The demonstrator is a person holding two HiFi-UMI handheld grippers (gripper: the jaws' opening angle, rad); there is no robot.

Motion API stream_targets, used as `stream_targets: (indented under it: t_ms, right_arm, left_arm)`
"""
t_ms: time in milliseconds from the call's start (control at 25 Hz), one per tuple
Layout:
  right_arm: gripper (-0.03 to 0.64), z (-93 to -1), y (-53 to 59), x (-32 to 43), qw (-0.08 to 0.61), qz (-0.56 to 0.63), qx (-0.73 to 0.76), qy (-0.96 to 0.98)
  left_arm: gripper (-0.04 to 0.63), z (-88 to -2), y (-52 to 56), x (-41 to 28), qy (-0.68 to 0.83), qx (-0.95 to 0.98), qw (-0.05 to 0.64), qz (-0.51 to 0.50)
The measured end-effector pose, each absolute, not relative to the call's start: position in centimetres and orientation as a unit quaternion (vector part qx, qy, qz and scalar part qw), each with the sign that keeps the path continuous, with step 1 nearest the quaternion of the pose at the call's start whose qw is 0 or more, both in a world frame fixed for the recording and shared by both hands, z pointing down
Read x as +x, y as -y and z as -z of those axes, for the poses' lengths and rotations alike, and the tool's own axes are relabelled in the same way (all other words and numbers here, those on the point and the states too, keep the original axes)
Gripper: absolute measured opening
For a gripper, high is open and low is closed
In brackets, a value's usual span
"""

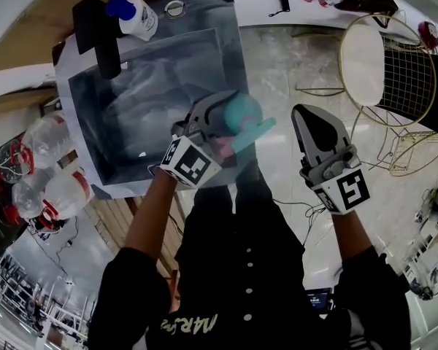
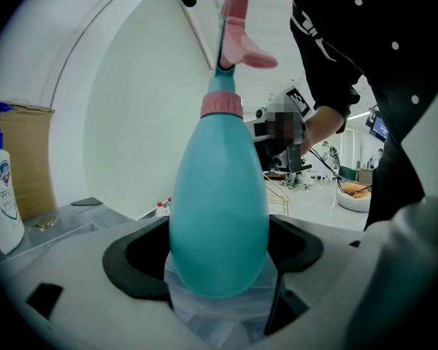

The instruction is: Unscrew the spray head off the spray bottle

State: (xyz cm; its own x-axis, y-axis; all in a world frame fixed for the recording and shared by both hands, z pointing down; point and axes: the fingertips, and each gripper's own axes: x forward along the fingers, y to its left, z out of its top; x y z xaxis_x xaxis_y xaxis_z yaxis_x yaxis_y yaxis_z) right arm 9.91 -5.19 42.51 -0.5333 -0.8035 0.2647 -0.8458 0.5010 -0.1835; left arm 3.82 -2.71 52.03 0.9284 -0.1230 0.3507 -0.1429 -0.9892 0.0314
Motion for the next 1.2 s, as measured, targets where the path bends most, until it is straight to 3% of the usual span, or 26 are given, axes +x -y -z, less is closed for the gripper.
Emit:
stream_targets:
  t_ms: [360,520,640,800,920,1200]
  right_arm:
    - [0.036,-39.9,4.7,7.0,0.110,-0.071,0.378,0.917]
    - [0.211,-38.6,3.7,5.3,0.152,-0.023,0.258,0.954]
    - [0.244,-37.4,3.4,2.8,0.147,0.009,0.174,0.974]
    - [0.221,-38.1,3.4,0.2,0.154,0.035,0.107,0.982]
    - [0.129,-38.6,3.3,-0.4,0.159,0.055,0.082,0.982]
    - [0.101,-38.7,2.6,-0.4,0.129,0.026,0.016,0.991]
  left_arm:
    - [0.394,-52.3,2.6,3.8,0.058,0.982,0.016,-0.179]
    - [0.394,-52.3,2.5,3.8,0.051,0.982,0.016,-0.181]
    - [0.394,-52.3,2.5,3.8,0.046,0.982,0.016,-0.180]
    - [0.394,-52.3,2.4,3.8,0.038,0.982,0.016,-0.183]
    - [0.396,-52.2,2.4,3.9,0.032,0.982,0.016,-0.186]
    - [0.394,-52.3,2.1,3.9,0.010,0.982,0.013,-0.187]
